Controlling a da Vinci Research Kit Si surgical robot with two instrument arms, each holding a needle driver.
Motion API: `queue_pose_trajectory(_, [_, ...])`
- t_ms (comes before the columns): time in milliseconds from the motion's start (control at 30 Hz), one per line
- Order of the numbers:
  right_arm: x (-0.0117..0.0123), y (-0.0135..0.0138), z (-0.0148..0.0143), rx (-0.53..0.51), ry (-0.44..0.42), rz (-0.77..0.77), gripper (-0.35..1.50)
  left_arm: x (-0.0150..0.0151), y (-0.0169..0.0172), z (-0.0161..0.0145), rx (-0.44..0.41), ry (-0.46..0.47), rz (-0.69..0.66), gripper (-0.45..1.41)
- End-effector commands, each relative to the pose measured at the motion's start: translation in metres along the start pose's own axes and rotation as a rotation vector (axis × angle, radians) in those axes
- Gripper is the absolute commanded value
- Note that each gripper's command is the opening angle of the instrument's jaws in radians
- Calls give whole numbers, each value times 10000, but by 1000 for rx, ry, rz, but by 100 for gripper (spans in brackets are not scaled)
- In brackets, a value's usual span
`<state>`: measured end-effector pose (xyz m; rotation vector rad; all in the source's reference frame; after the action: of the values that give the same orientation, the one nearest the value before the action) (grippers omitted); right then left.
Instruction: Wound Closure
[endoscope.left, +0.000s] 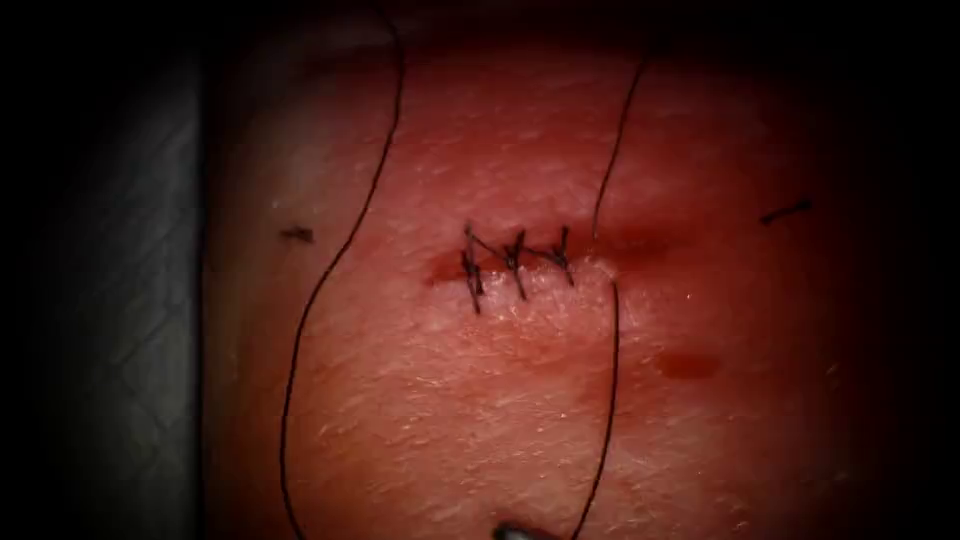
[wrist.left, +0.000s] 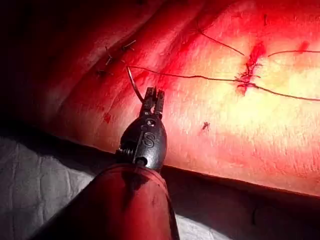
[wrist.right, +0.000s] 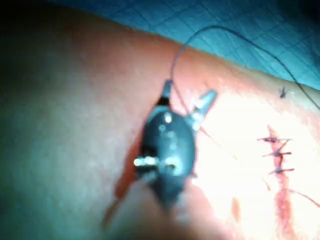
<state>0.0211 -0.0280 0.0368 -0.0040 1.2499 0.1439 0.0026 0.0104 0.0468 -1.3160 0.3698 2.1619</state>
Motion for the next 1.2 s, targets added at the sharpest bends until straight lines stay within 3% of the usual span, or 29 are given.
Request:
queue_pose_trajectory(33, [-16,7,-11,-11,-8,10,125,-5,1,7,-2,3,0,-45])
queue_pose_trajectory(200, [-41,48,-53,-42,14,-1,120,-11,-3,8,-4,4,2,-45])
queue_pose_trajectory(267, [-57,70,-56,-66,12,-21,120,-13,-1,10,-5,1,5,-45])
queue_pose_trajectory(333, [-80,85,-45,-86,-1,-37,126,-13,4,14,-5,-7,9,-45])
queue_pose_trajectory(400, [-87,89,-40,-91,-5,-38,130,-13,6,16,-3,-9,10,-45])
queue_pose_trajectory(500, [-127,107,-9,-88,-36,-69,130,-12,14,22,-14,-8,14,-45])
queue_pose_trajectory(600, [-148,109,10,-69,-29,-83,126,-11,17,23,-17,-7,15,-45])
queue_pose_trajectory(800, [-154,108,26,-53,-15,-91,115,-10,19,22,-17,-6,15,-45])
queue_pose_trajectory(867, [-153,108,28,-55,-16,-91,105,-10,19,23,-19,-9,16,-45])
queue_pose_trajectory(900, [-153,107,29,-54,-15,-91,89,-10,19,23,-18,-9,16,-45])
queue_pose_trajectory(967, [-153,106,24,-47,-17,-104,-25,-10,20,23,-20,-7,16,-45])
queue_pose_trajectory(1000, [-153,106,21,-40,-19,-104,-35,-10,19,23,-20,-7,16,-45])
queue_pose_trajectory(1200, [-145,101,1,-24,-9,-127,-35,-10,20,23,-20,-7,16,-45])
